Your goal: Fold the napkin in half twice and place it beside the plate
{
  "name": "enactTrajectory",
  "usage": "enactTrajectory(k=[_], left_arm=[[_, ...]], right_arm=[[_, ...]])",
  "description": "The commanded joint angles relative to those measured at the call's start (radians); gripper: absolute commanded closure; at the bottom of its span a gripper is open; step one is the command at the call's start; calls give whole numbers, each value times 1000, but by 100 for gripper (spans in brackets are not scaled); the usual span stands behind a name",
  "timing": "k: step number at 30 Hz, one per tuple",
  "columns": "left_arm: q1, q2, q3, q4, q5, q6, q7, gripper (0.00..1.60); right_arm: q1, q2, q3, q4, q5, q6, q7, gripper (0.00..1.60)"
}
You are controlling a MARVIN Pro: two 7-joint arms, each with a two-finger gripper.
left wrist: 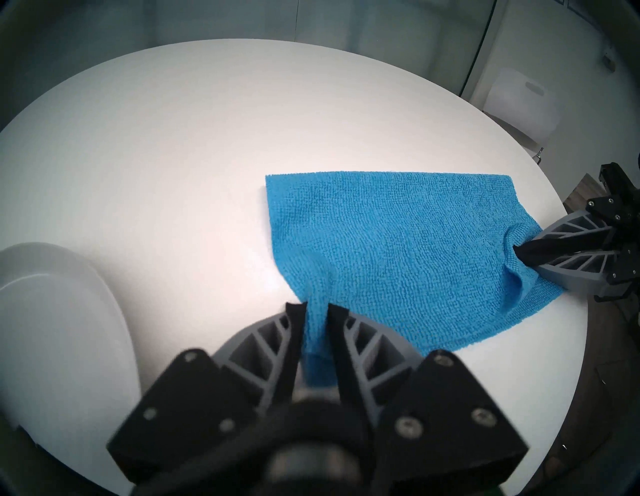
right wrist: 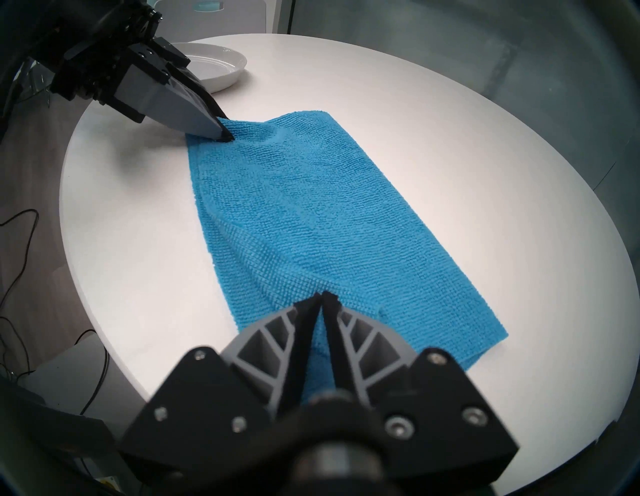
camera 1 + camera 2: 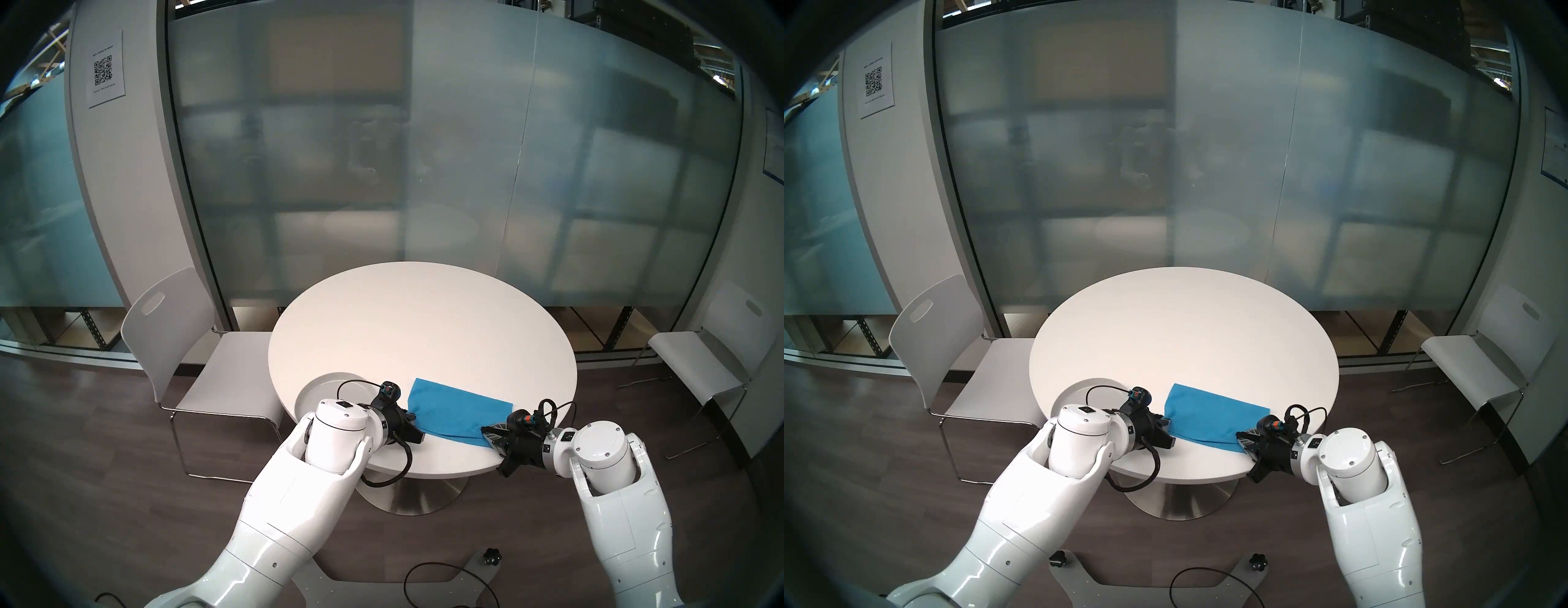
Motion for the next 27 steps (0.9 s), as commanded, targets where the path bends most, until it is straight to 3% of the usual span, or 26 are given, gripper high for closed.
enactTrajectory(k=[1, 18, 27], left_arm=[[-11, 3, 2, -2, 4, -9, -1, 121], [-21, 32, 19, -23, 43, -59, 10, 132], [-46, 46, -10, -50, 37, -63, -2, 146]], right_arm=[[2, -2, -8, 3, -2, 0, 2, 93], [13, -15, -30, 15, -1, -10, 7, 90], [40, -32, -68, 30, -8, -16, 6, 90]])
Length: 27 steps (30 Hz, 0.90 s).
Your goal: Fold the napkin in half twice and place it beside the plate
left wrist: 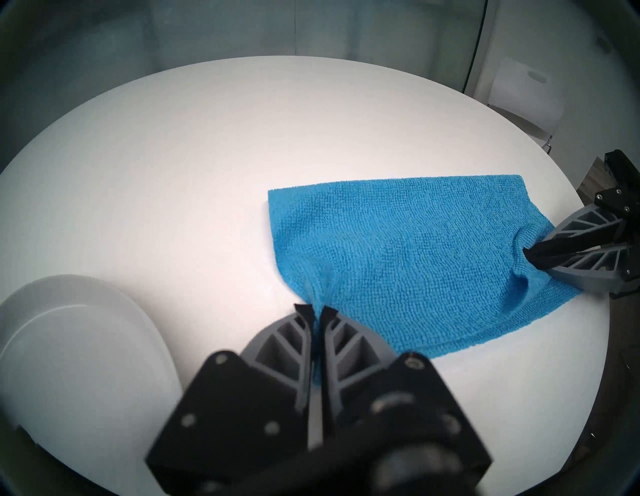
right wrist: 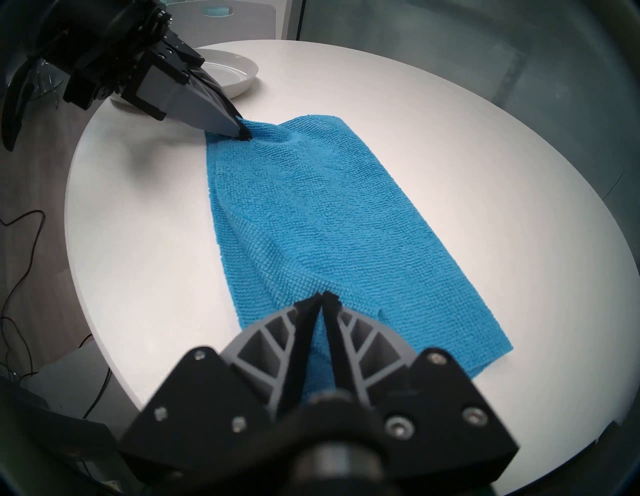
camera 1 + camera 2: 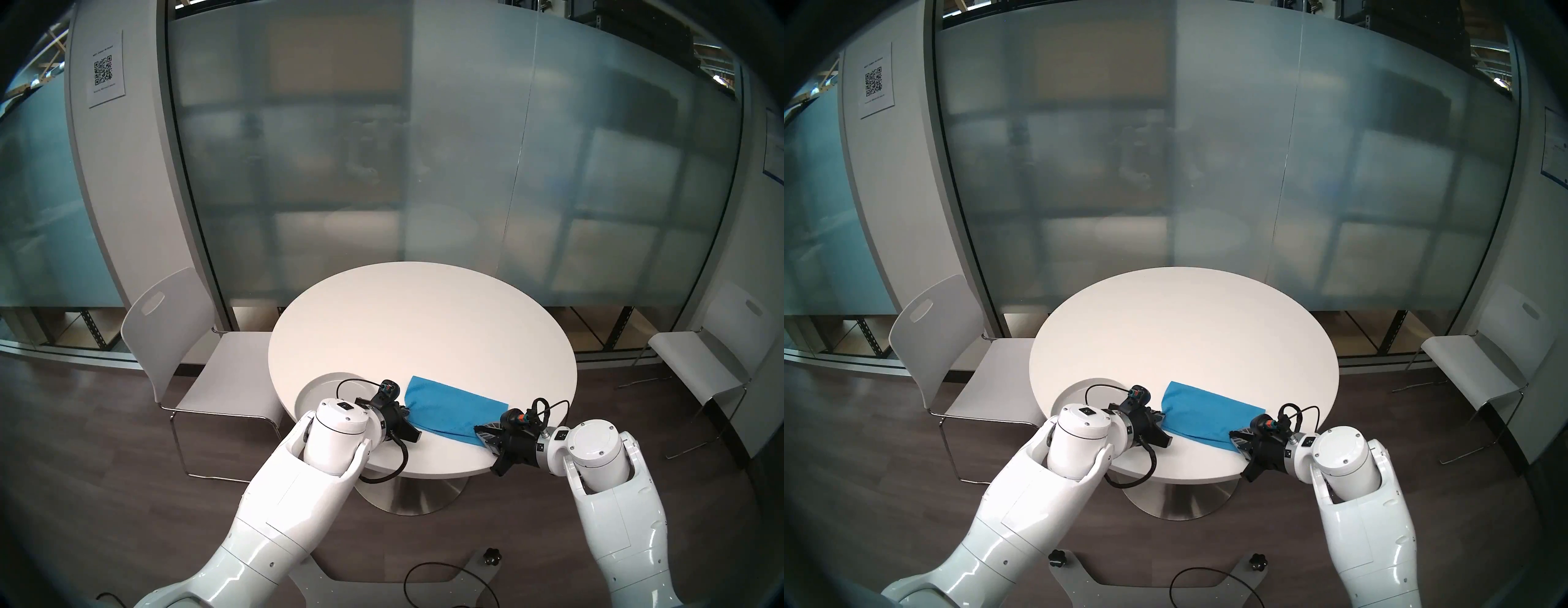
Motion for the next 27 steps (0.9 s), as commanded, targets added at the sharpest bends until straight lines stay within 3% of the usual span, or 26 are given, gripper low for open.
enactTrajectory(k=[1, 27], left_arm=[[-33, 9, -27, -44, -10, -13, -13, 146], [-20, 32, -34, -96, -20, -5, -54, 143]], right_arm=[[21, -21, -39, 13, -8, 1, 0, 91], [92, -64, -100, 82, -37, -11, -20, 91]])
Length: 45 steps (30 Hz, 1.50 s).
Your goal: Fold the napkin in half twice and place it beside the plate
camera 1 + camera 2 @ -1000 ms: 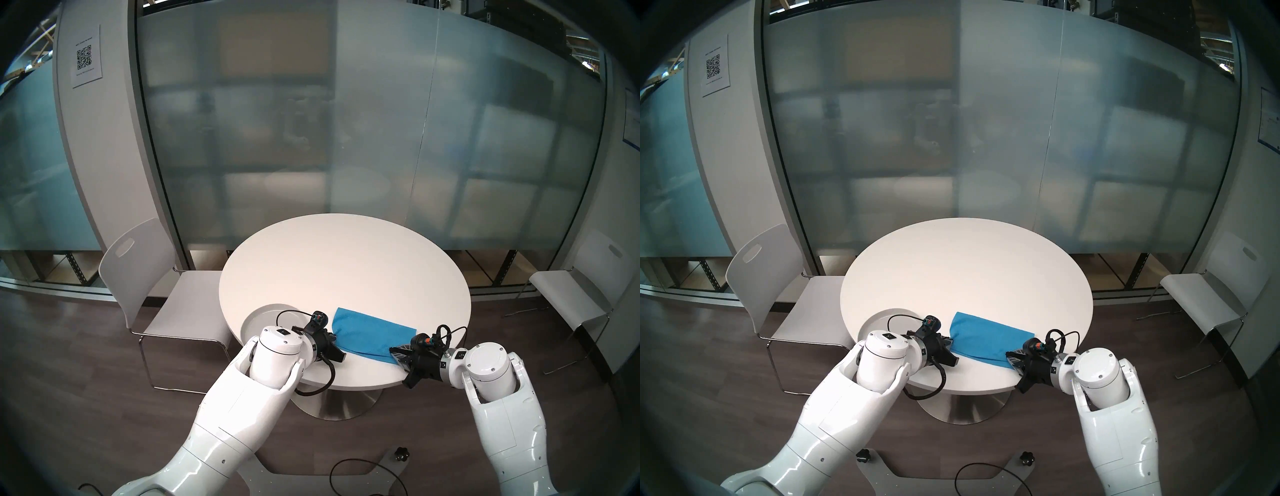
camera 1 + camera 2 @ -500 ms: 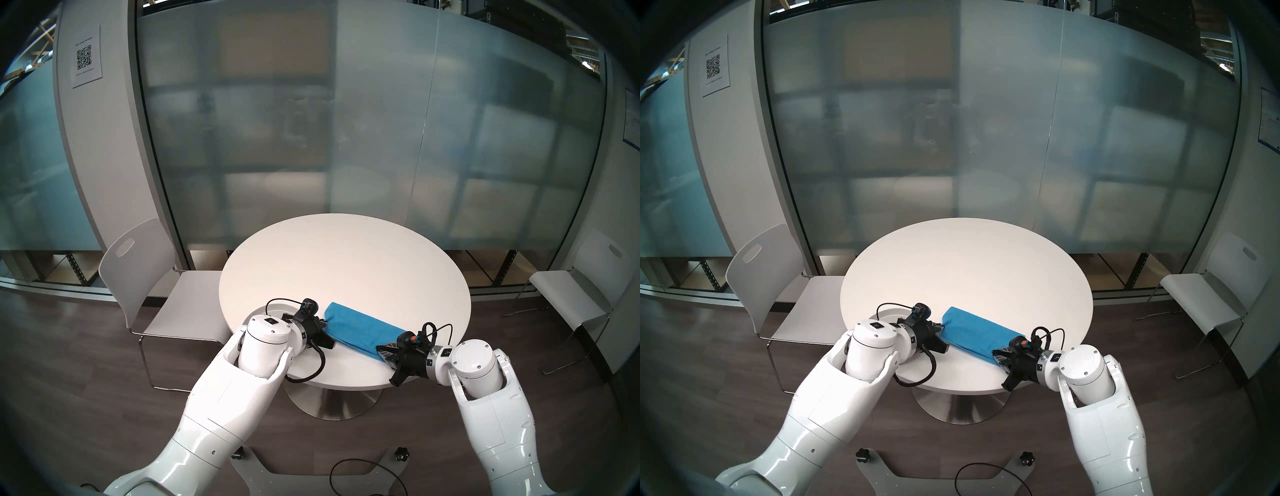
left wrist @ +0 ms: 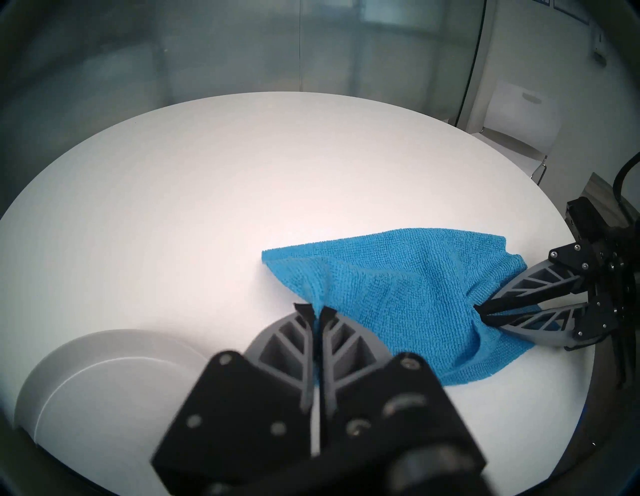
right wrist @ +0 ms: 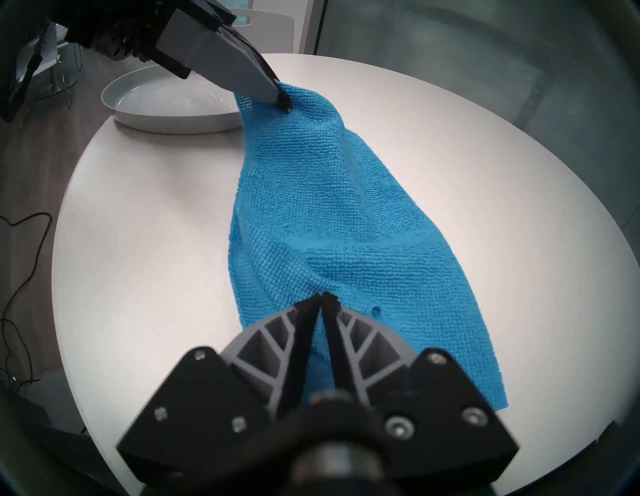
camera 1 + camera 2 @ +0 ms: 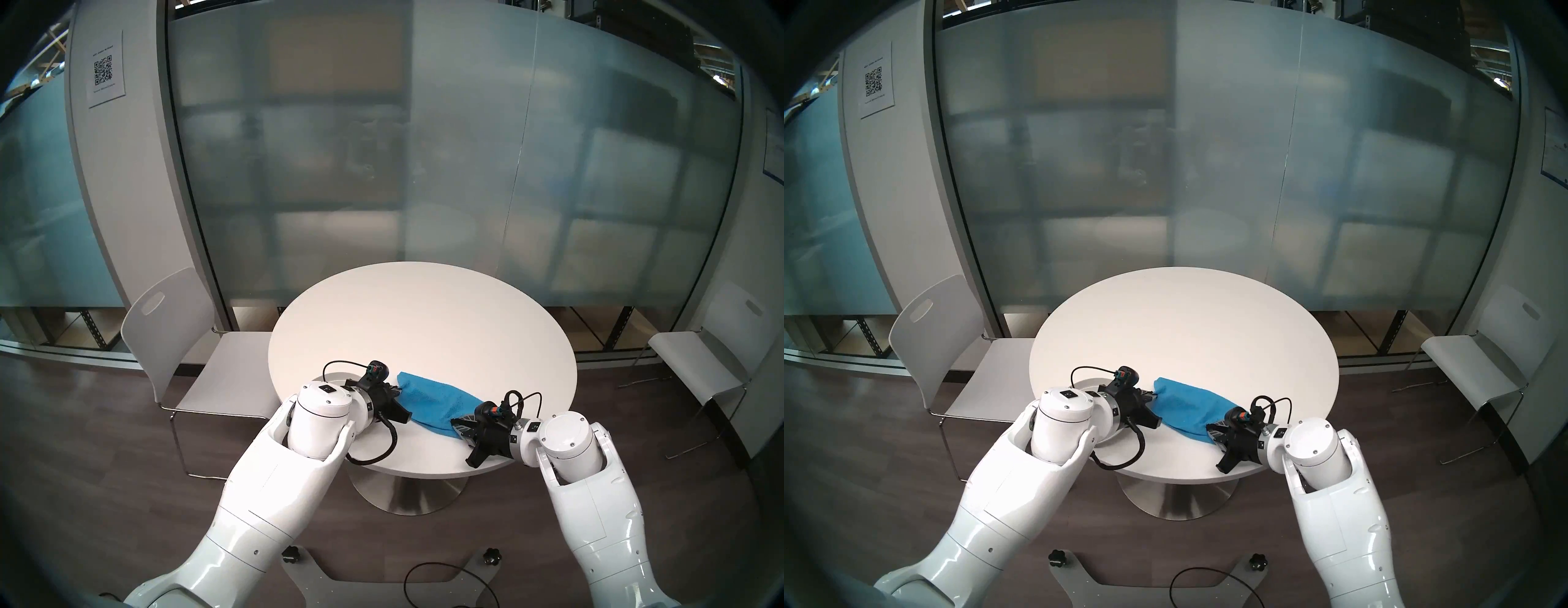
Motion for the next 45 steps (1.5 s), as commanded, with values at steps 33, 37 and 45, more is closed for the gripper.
enactTrajectory(k=[33, 37, 45], left_arm=[[-18, 44, 15, -25, 39, -39, -34, 160], [-18, 41, 13, -21, 43, -44, -35, 160], [-16, 38, 12, -19, 47, -47, -35, 160]], right_arm=[[-106, 46, 68, -138, 3, 43, 64, 19], [-112, 46, 73, -142, 5, 42, 64, 18], [-128, 42, 83, -157, 9, 40, 59, 18]])
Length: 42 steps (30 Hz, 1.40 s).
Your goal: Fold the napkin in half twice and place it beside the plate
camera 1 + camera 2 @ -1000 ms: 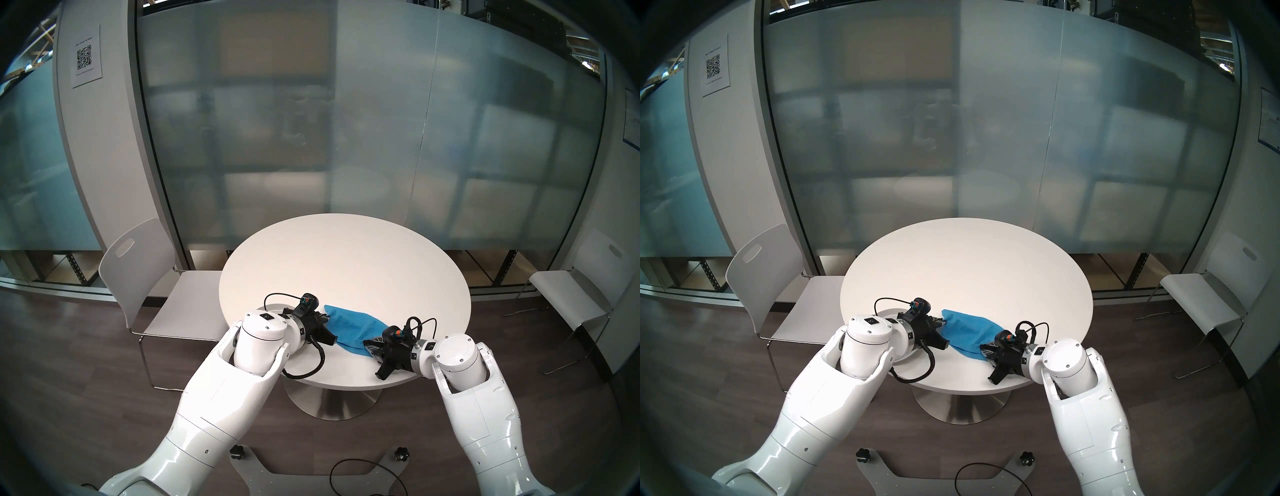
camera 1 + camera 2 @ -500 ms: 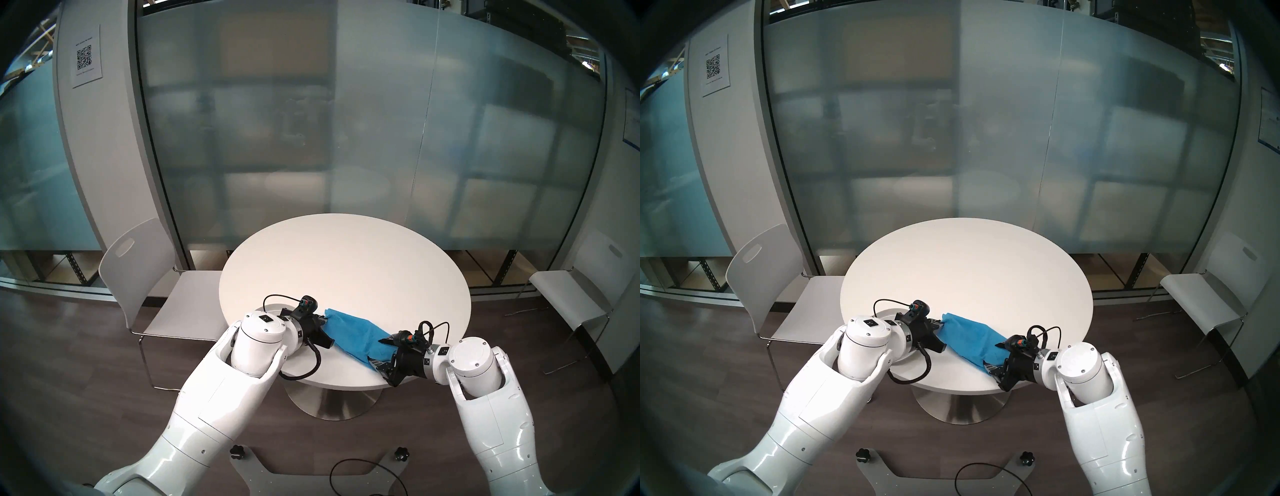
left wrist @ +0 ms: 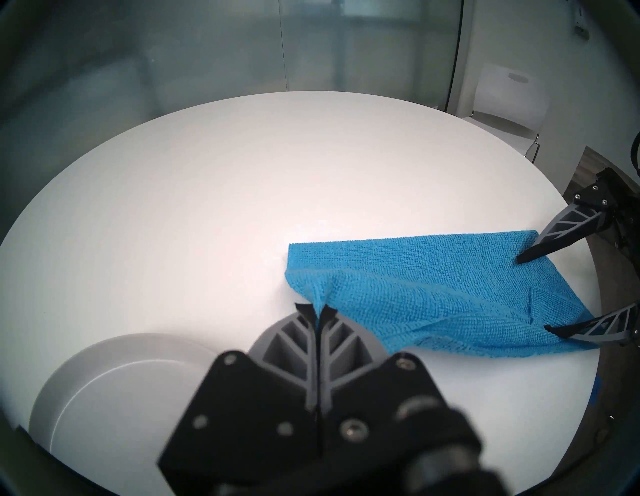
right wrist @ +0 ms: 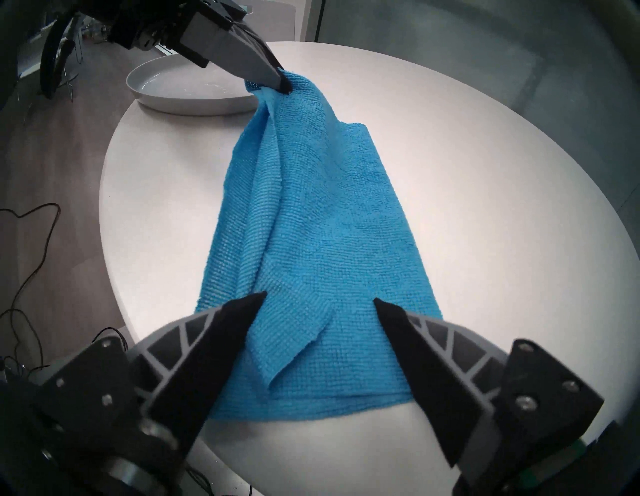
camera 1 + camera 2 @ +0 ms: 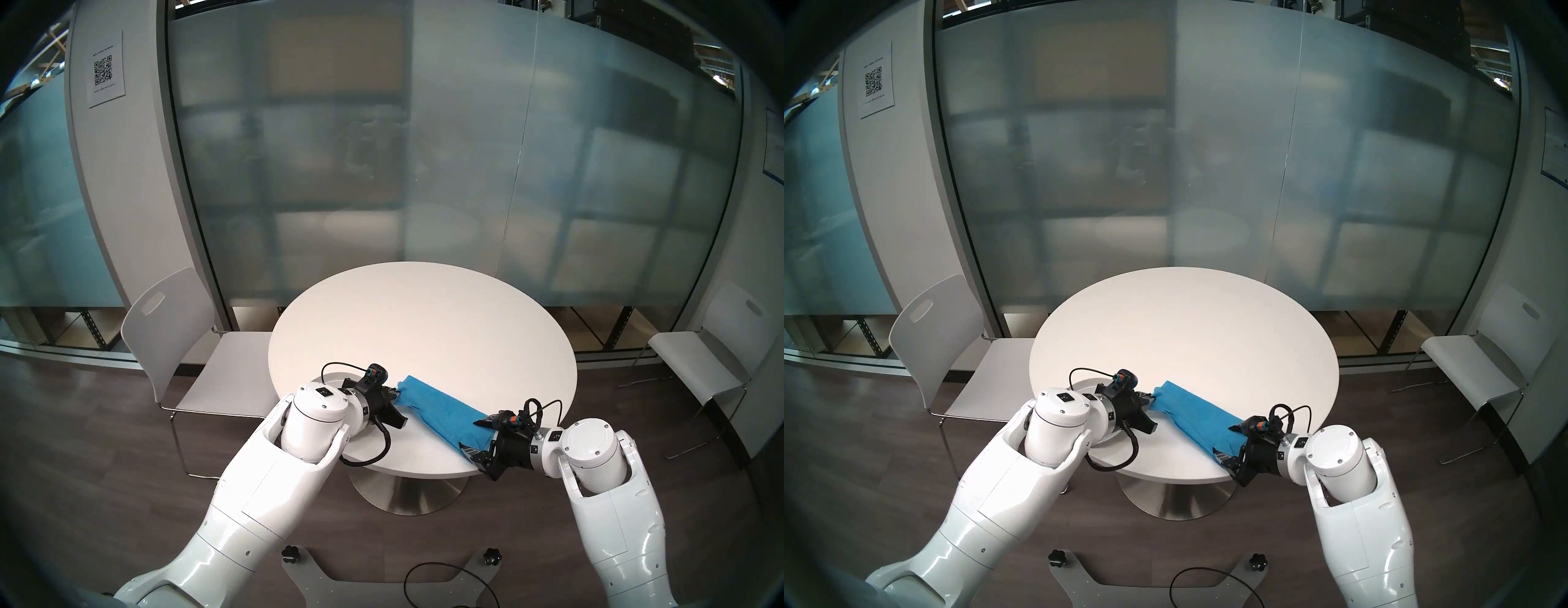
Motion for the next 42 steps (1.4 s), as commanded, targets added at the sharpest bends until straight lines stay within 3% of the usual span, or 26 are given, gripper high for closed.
enactTrajectory(k=[1, 12, 28, 42], left_arm=[[-14, -8, -10, -16, -1, -15, 7, 160], [-12, -10, -3, -21, 8, -18, 5, 160], [-16, -7, 12, -21, 26, -23, -9, 160], [-58, 33, 47, -20, 74, -64, -53, 160]], right_arm=[[-19, -2, 9, -27, 0, -7, -11, 19], [-58, 3, 34, -82, 13, 0, -9, 18], [-140, 3, 125, -182, 46, 12, -8, 19], [-155, -3, 164, -173, 55, 7, -17, 21]])
